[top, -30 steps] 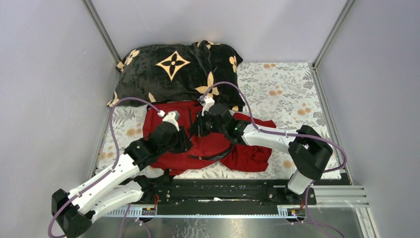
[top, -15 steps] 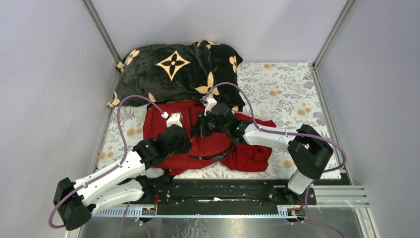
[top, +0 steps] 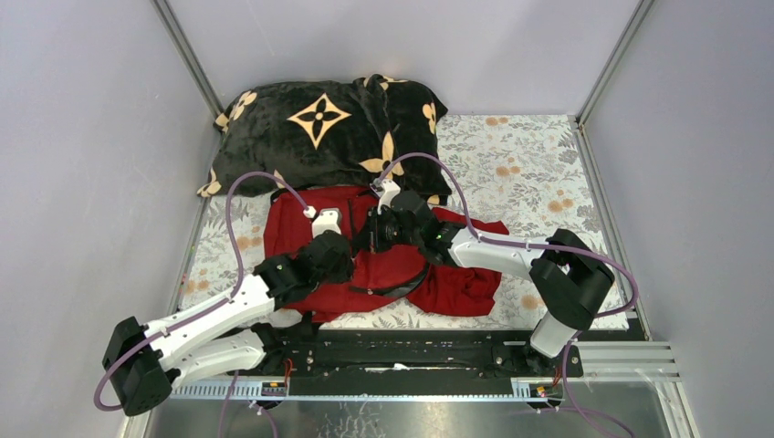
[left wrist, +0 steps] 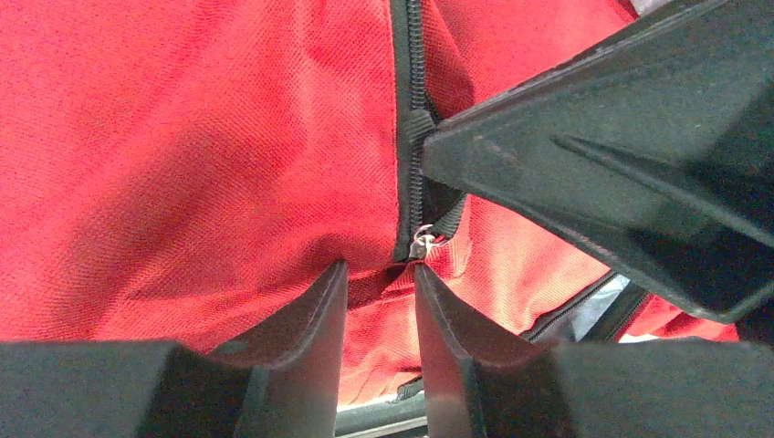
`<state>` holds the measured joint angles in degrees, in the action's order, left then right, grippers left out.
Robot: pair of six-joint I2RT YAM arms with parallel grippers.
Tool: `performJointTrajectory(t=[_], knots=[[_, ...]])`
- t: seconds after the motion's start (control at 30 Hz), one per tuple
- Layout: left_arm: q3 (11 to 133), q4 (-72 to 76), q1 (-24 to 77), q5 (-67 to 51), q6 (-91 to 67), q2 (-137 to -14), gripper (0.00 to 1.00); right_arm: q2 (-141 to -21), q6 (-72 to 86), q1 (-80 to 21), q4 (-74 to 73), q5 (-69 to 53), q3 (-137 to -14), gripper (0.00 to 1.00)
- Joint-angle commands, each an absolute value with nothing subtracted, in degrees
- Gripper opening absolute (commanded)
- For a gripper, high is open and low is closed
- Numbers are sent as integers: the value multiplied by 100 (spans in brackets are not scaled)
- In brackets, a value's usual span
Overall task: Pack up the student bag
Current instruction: Zip the student bag at the center of the board.
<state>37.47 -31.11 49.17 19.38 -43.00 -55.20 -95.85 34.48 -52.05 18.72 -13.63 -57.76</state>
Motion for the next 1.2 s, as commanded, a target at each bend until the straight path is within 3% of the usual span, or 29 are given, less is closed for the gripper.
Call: performJointTrajectory(t=[0.0, 0.23, 0.37, 0.47, 0.53, 0.63, 0.83, 1.03, 1.17], knots=[[3817, -2425, 5019, 1850, -4128, -5615, 39, -9437, 3528, -5140, 2274, -1402, -5767, 0], [4005, -2305, 5050, 1770, -3993, -6115, 28, -9381, 3561, -5135, 2294, -1401, -5758, 0], [4041, -2388, 5068, 1493, -3955, -6009, 29, -9382, 3503, -5124, 2239, -1388, -5791, 0], [4029, -2445, 5069, 1294, -3959, -5835, 40, -9400, 3503, -5102, 2239, -1395, -5792, 0], [4021, -2490, 5072, 1185, -3942, -5775, 66, -9413, 3503, -5097, 2274, -1397, -5792, 0], [3987, -2516, 5071, 1236, -3947, -5810, 69, -9426, 3523, -5098, 2330, -1386, -5783, 0], [3981, -2465, 5073, 1556, -4021, -5863, 46, -9380, 3539, -5098, 2356, -1375, -5775, 0], [3857, -2513, 5065, 1909, -4032, -5758, 1, -9335, 3550, -5097, 2417, -1291, -5748, 0], [3856, -2639, 5075, 1683, -4019, -5715, 0, -9349, 3485, -5098, 2360, -1182, -5848, 0]])
